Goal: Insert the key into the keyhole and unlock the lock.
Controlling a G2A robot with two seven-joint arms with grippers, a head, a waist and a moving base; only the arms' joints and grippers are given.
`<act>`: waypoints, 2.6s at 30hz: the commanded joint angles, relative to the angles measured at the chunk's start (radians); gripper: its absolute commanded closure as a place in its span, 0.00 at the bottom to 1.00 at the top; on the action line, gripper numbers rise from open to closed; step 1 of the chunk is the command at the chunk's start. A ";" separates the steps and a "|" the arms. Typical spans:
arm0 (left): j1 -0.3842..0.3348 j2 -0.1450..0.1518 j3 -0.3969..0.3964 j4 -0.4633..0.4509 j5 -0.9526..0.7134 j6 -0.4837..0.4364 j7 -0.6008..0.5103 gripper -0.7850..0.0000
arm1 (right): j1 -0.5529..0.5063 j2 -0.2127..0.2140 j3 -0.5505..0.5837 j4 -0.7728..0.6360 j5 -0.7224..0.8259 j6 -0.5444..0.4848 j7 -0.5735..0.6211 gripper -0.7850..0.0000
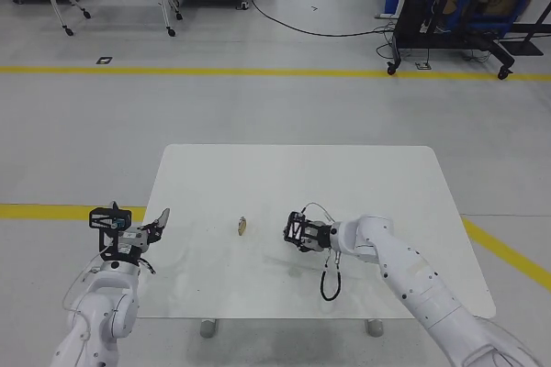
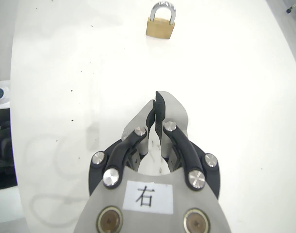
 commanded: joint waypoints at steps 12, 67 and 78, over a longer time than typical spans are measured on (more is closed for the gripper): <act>0.000 0.000 0.000 0.000 0.000 0.000 0.000 0.00 | -0.078 0.026 0.062 0.152 -0.105 0.082 -0.673 1.00; -0.390 -0.061 0.391 0.361 -1.223 -0.736 -0.276 0.00 | -0.105 -0.023 0.041 0.342 0.436 -0.117 -0.941 1.00; -0.609 -0.071 0.539 0.665 -1.733 -1.012 -0.738 0.00 | -0.034 -0.082 -0.056 0.392 1.069 -0.137 -0.441 1.00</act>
